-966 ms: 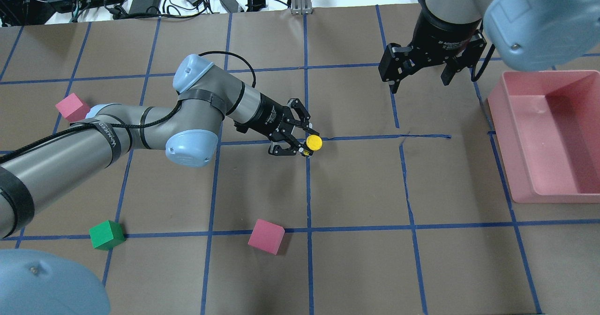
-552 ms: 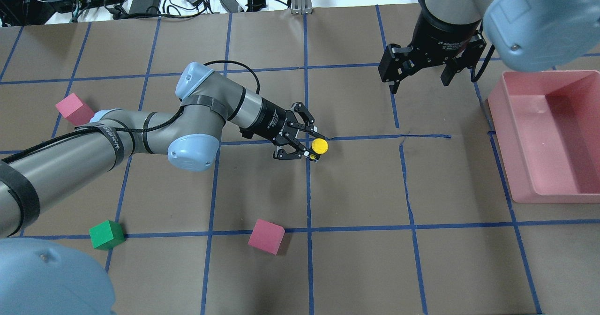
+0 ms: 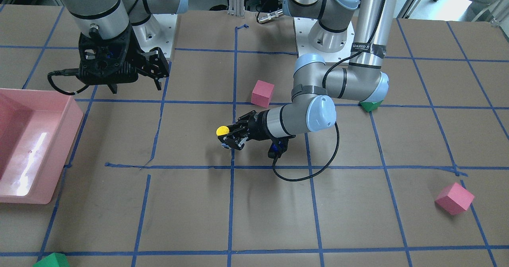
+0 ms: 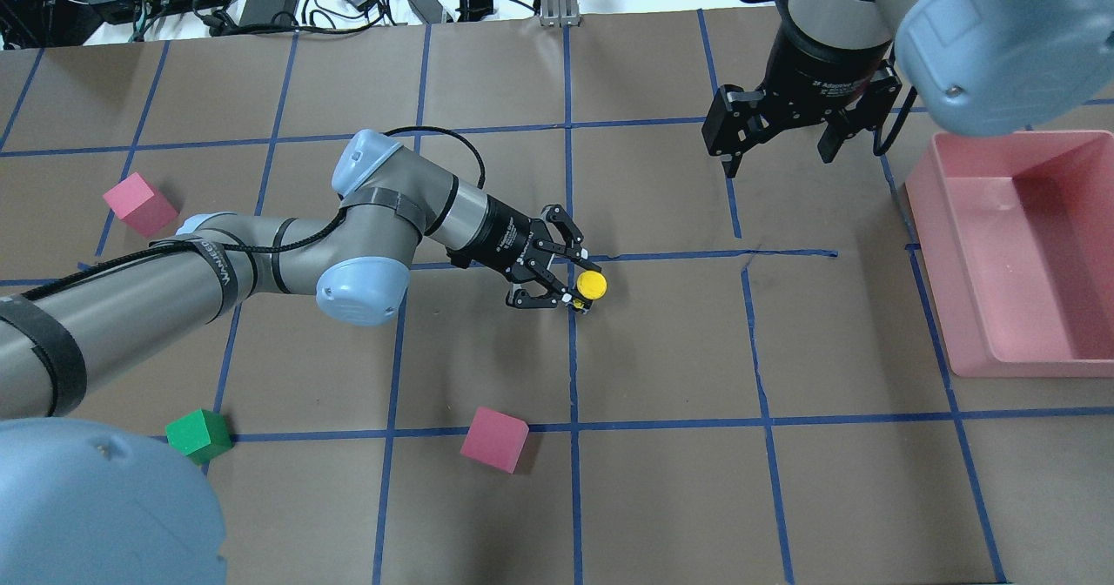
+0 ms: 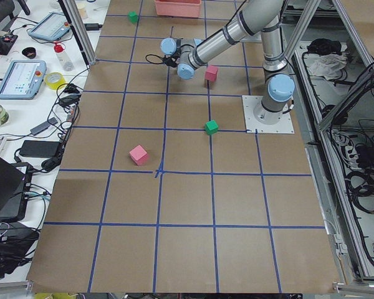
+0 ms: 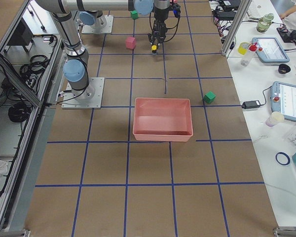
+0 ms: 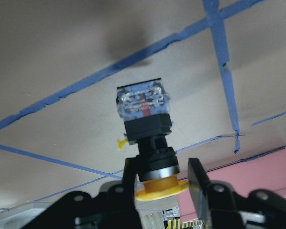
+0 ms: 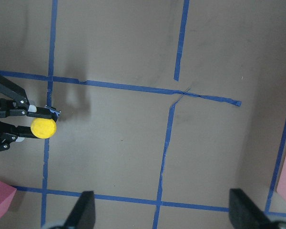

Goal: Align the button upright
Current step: 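Place the switch upright on the table and open the left gripper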

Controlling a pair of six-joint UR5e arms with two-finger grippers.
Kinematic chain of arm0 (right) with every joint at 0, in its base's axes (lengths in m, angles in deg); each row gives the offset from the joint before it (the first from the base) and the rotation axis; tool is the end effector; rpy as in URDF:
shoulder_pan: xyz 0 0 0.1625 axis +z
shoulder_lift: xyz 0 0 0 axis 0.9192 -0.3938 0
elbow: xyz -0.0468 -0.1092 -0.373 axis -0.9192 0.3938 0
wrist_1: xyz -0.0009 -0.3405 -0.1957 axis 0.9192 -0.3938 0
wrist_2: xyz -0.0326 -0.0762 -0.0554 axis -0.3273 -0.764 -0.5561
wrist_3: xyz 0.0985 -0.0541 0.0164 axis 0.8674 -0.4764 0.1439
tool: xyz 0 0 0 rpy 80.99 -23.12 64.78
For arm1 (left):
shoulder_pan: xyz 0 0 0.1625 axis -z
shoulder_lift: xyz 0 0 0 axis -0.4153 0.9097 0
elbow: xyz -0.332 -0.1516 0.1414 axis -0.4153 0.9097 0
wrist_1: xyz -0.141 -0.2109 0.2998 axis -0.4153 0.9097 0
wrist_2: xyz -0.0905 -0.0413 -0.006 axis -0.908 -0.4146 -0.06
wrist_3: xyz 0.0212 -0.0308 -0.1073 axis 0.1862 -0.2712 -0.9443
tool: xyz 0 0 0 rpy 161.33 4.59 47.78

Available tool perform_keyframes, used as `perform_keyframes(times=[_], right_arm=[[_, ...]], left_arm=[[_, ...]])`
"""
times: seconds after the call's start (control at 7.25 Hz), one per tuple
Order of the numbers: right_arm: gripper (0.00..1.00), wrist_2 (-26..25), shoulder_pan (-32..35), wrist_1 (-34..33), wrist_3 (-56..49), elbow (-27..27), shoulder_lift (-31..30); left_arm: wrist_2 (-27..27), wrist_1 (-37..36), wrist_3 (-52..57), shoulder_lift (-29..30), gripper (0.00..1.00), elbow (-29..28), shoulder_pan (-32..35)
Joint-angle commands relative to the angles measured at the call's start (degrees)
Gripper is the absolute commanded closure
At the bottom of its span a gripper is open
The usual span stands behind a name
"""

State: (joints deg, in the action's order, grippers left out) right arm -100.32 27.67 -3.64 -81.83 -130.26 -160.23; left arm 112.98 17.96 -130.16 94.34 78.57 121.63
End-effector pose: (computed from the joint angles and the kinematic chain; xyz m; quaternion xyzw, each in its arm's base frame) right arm 0.1699 -0.4711 0.4269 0.0621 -0.9981 -0.0015 0.0030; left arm -0.2791 -0.4780 0.1568 0.4623 -0.7857 -0.2865 0.2947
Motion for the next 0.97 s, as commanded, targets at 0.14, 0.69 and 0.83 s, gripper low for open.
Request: perform_keyframes(times=[0.14,0.69,0.83], right_arm=[[0.00,0.1,0.1,0.0,0.1,0.0,-0.1],[0.00,0.1,0.1,0.1,0.1,0.0,-0.1],[0.00,0.1,0.0,0.0,0.1,0.0,-0.1]], left_arm=[[0.0,0.0,1.3,0.4,0.16,0.1,-0.4],[8.5,-0.3,2.0,-3.7,0.01,-1.3,-6.5],[14.0,0.4,7.5,-6.0,0.00,-4.0,-6.6]])
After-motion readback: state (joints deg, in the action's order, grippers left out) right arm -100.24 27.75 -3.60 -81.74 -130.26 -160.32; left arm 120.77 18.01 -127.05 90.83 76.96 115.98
